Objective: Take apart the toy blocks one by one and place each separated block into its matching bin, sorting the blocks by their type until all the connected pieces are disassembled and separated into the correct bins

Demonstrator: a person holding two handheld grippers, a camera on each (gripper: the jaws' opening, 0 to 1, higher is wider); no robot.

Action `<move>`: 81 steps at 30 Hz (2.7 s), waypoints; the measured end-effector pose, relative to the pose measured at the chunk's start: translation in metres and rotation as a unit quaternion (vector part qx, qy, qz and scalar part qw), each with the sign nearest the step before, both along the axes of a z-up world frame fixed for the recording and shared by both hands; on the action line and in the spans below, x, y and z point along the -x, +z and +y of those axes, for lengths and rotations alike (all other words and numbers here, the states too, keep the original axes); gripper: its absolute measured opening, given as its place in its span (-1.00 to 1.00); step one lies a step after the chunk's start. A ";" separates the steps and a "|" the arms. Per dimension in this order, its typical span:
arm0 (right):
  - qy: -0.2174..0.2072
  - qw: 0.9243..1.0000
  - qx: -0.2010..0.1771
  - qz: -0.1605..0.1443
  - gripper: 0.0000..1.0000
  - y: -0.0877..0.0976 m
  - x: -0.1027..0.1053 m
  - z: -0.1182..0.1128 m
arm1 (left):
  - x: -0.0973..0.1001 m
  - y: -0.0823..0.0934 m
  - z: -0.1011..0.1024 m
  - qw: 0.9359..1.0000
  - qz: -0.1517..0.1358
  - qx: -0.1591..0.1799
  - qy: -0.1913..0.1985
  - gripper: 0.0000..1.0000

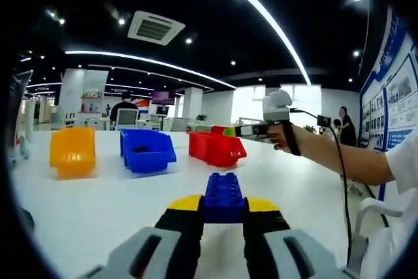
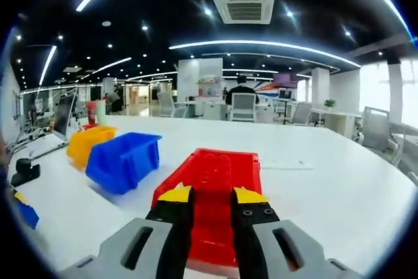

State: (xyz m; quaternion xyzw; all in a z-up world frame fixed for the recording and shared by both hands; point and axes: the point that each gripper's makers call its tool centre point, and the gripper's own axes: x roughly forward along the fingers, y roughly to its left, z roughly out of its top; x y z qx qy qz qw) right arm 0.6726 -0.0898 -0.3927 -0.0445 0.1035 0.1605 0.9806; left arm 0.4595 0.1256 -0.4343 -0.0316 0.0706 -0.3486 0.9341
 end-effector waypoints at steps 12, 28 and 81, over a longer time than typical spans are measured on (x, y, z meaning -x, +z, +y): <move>0.057 0.996 0.013 -0.065 0.02 0.022 0.032 0.008 | 0.000 0.000 0.001 1.000 0.001 0.000 0.004 -0.50; 0.134 0.984 -0.041 -0.106 -0.08 0.051 0.163 0.020 | -0.004 0.008 0.008 1.000 -0.002 0.017 0.024 -0.50; 0.201 0.976 -0.067 -0.051 -0.36 0.010 0.191 0.049 | -0.235 0.052 0.032 0.978 0.021 -0.069 0.197 -0.49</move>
